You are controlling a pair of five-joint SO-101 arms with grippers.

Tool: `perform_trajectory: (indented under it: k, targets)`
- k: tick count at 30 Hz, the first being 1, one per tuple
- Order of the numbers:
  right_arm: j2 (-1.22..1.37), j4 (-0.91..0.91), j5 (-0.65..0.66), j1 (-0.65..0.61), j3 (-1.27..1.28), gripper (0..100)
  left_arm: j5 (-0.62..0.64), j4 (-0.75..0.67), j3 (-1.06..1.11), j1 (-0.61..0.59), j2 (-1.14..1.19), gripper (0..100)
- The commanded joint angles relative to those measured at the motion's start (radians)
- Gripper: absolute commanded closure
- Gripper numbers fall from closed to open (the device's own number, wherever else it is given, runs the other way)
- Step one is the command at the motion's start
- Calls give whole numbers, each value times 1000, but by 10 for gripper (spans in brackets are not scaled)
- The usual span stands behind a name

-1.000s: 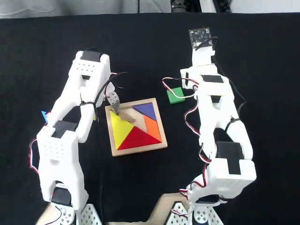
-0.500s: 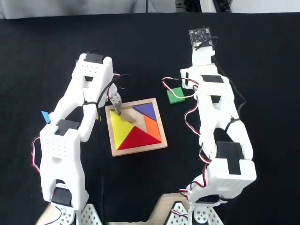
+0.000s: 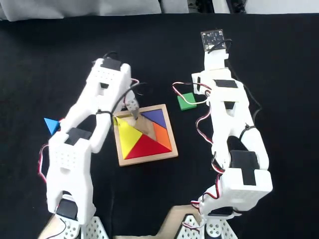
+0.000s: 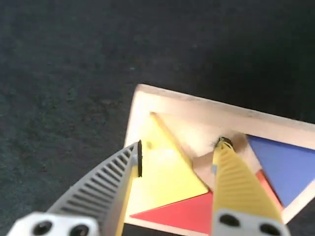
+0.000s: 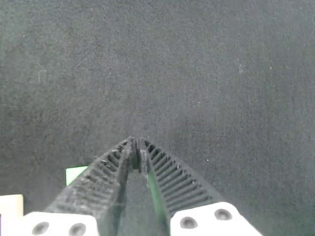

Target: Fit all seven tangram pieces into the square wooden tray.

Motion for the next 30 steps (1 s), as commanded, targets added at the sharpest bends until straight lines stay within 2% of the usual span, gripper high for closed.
perform_trajectory:
  k: [1,8,12,17,22,27,30]
  targets:
    - [-2,-15,-6,-12,-4,987,3,-18,-42,39,0,755]
    - [-2,-15,-6,-12,-4,987,3,32,-61,73,0,755]
    - [-2,-15,-6,-12,-4,987,3,101,-137,122,11,755]
    - [-2,-15,-6,-9,-4,987,3,115,-145,177,11,755]
    - [-2,-15,-6,-5,-7,987,5,201,-206,127,0,755]
    - [-2,-15,-6,-5,-5,987,5,198,-226,24,5,755]
    - [-2,-15,-6,-5,-5,987,3,196,-214,4,15,755]
